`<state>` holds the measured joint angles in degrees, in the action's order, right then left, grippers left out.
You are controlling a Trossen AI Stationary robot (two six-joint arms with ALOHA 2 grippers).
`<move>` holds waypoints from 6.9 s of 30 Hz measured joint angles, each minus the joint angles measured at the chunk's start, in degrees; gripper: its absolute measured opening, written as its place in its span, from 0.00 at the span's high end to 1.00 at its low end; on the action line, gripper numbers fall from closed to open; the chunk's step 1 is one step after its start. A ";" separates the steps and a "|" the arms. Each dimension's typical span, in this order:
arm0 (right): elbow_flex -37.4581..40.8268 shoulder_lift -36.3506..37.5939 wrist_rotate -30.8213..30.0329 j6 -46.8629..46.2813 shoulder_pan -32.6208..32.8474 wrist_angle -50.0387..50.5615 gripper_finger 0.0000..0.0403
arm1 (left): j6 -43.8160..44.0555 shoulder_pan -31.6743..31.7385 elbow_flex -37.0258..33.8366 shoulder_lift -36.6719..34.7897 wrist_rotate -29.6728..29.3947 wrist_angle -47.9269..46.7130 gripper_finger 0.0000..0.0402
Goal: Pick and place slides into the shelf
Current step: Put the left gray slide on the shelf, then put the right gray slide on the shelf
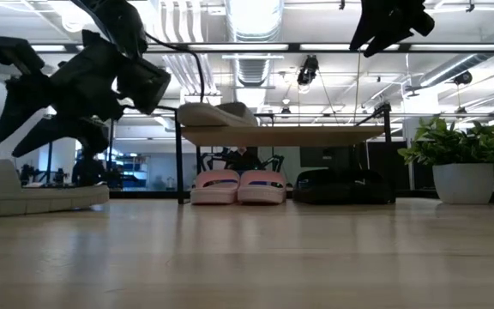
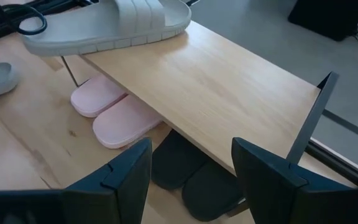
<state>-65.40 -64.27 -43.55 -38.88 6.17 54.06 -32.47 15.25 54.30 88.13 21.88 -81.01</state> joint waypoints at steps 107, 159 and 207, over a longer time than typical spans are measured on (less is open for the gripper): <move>-27.07 -42.80 36.23 33.55 -35.08 -21.53 0.47 | 27.71 -7.08 3.31 -13.04 -43.20 56.00 0.73; -27.09 -30.56 45.17 34.31 -20.67 5.57 0.47 | 90.44 -26.06 3.85 -30.12 -14.89 10.47 0.73; -27.07 -26.53 40.46 20.83 -10.43 9.53 0.47 | -13.52 8.40 -7.74 -16.58 4.71 1.36 0.98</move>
<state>-92.47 -90.80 -3.09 -18.04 -4.25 63.59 -45.98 23.65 46.56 71.55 26.59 -79.65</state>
